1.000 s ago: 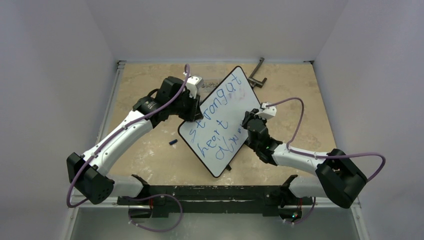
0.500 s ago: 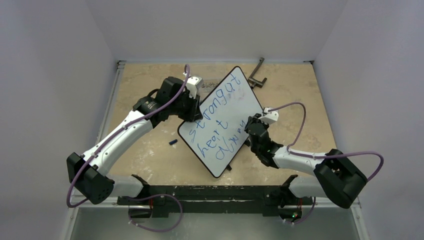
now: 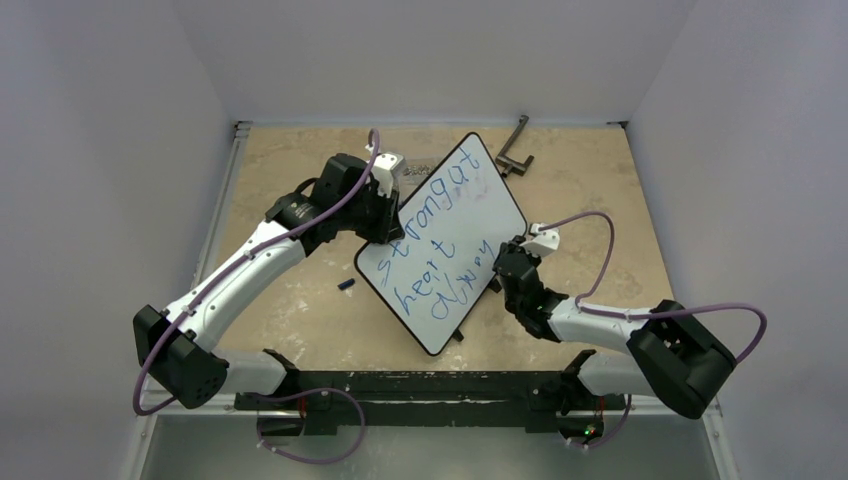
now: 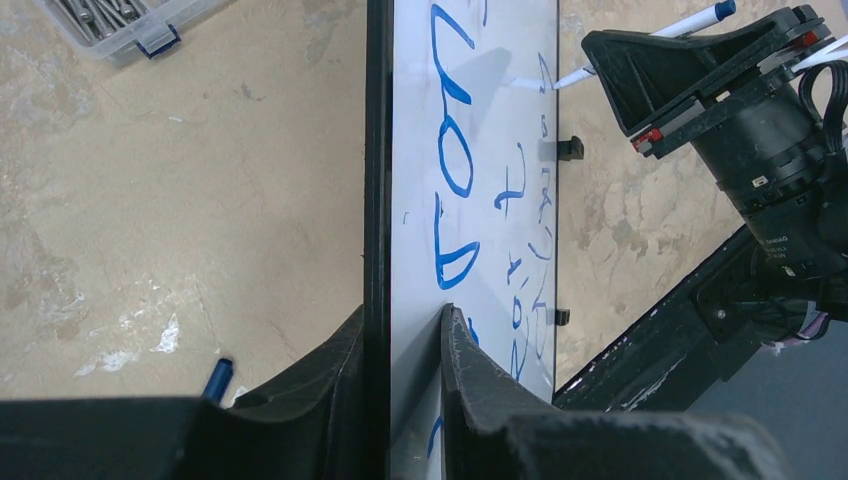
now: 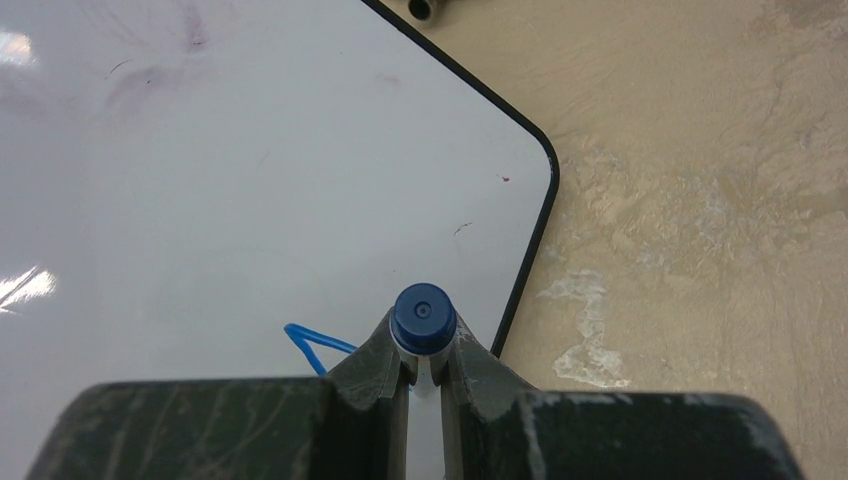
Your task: Write a sentence on the whiteboard
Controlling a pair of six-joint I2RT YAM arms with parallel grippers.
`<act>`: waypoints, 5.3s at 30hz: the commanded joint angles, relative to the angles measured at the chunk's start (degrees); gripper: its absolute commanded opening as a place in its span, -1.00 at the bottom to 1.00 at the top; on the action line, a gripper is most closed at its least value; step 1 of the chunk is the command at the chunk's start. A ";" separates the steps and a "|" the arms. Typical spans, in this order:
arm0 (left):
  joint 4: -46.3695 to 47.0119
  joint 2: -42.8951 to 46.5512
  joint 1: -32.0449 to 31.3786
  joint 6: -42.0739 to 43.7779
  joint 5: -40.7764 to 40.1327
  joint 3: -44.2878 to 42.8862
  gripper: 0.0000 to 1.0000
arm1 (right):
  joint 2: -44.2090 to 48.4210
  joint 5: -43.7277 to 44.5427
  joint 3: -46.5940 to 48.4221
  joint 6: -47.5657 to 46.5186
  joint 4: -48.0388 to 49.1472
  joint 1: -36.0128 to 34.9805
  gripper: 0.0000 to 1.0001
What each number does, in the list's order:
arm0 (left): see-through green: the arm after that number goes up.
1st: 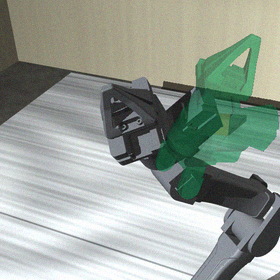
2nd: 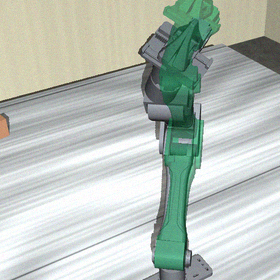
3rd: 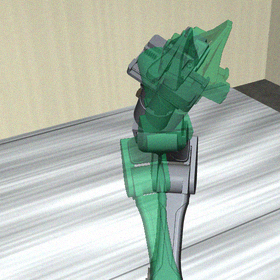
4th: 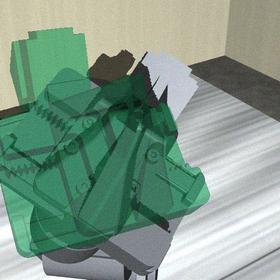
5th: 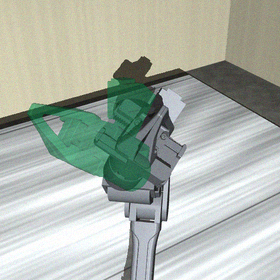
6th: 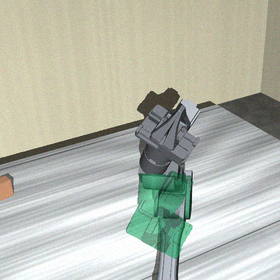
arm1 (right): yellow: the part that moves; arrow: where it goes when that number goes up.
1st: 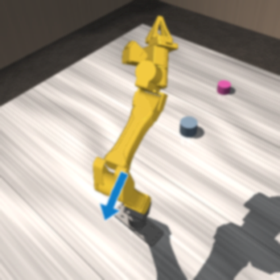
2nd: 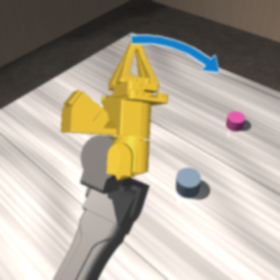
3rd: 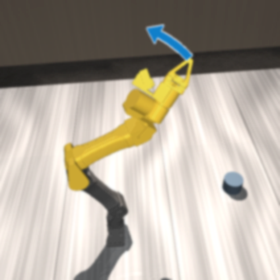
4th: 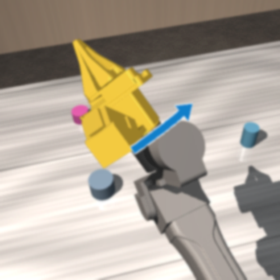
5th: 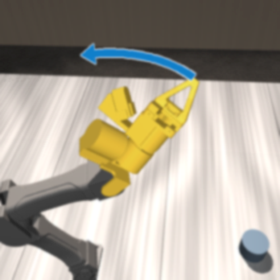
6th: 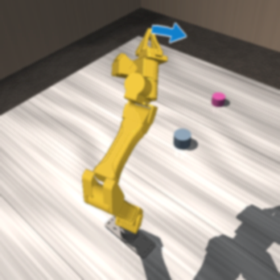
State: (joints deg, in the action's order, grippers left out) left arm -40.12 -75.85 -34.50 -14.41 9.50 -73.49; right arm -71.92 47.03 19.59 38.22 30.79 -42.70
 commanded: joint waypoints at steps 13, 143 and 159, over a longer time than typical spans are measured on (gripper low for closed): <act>-5.55 -0.18 0.92 10.11 -13.45 0.90 -1.00 | 6.58 -8.96 1.48 1.86 0.31 -1.69 -1.00; -5.53 -0.71 0.91 10.08 -12.03 0.83 -1.00 | -4.78 -16.31 3.38 -2.01 2.61 11.27 -1.00; -5.58 -0.78 0.88 10.11 -12.00 0.82 -1.00 | -0.85 -22.78 3.30 -2.53 4.90 10.90 -1.00</act>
State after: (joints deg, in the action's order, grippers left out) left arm -40.58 -75.85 -34.46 -13.98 9.34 -73.49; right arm -73.73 30.28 22.85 34.26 34.74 -30.72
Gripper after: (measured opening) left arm 0.227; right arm 0.099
